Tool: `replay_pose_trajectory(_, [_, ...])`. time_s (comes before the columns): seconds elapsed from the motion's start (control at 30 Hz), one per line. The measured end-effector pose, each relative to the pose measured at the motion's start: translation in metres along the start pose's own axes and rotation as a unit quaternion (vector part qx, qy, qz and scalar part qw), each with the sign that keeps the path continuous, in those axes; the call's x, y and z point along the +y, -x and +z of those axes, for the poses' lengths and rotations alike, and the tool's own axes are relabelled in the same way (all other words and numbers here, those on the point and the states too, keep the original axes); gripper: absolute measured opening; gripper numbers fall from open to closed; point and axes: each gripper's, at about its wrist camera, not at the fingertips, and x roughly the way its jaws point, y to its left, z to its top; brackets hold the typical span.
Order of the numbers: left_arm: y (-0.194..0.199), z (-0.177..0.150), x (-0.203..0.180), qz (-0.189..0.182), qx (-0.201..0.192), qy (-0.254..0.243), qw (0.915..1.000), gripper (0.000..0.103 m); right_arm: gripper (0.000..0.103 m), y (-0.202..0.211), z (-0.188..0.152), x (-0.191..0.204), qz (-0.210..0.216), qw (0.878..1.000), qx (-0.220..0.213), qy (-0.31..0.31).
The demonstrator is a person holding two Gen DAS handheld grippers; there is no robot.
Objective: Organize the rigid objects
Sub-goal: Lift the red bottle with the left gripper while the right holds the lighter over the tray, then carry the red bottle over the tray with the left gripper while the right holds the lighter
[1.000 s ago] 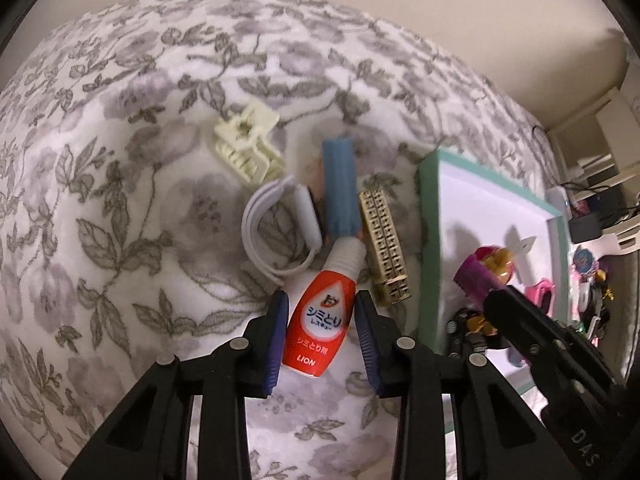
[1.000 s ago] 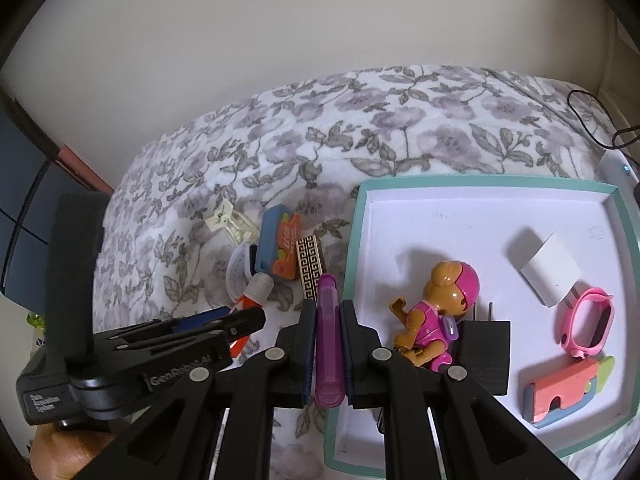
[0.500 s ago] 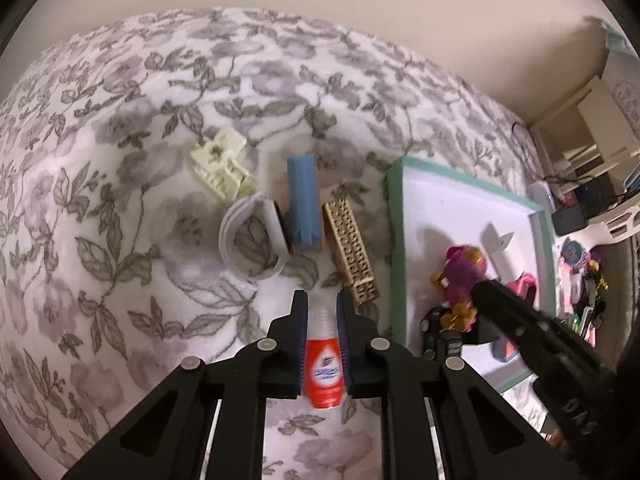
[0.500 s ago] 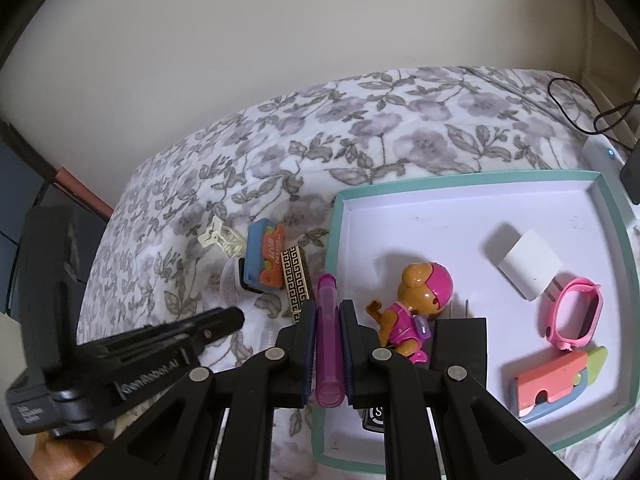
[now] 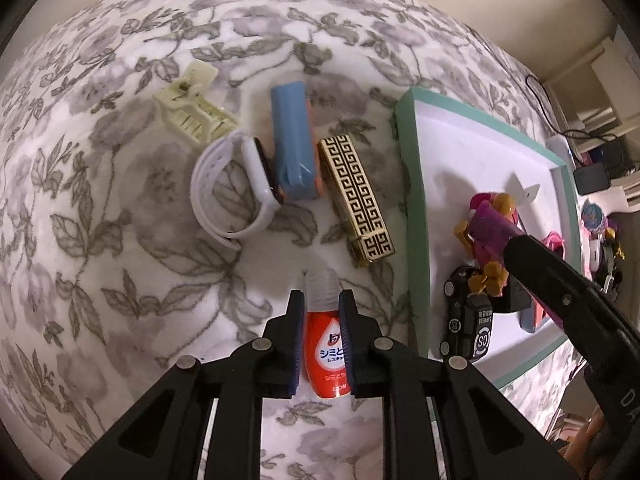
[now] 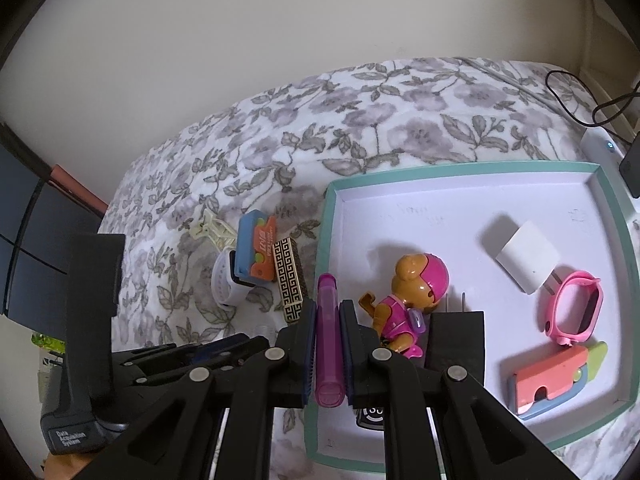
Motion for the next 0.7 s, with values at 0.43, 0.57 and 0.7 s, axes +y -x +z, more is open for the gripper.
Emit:
replay_pose_trajectory(0.43, [-0.02,-0.011,-0.022,0.044,0.019,-0.054,0.9974,0.024,0.013,-0.002,-0.001,-0.001,-0.002,1.0,0.004,0.001])
replay_pose_trajectory(0.57, [-0.015,-0.009,-0.014,0.029,0.013,-0.045,0.9985,0.024,0.013,-0.002,-0.001,-0.001,-0.001,1.0,0.004,0.0])
replay_pose_trajectory(0.7, [0.002,-0.003,-0.003,0.02,-0.009,-0.033,0.9992,0.023,0.013,0.0,0.0,-0.003,-0.001,1.0,0.002,-0.002])
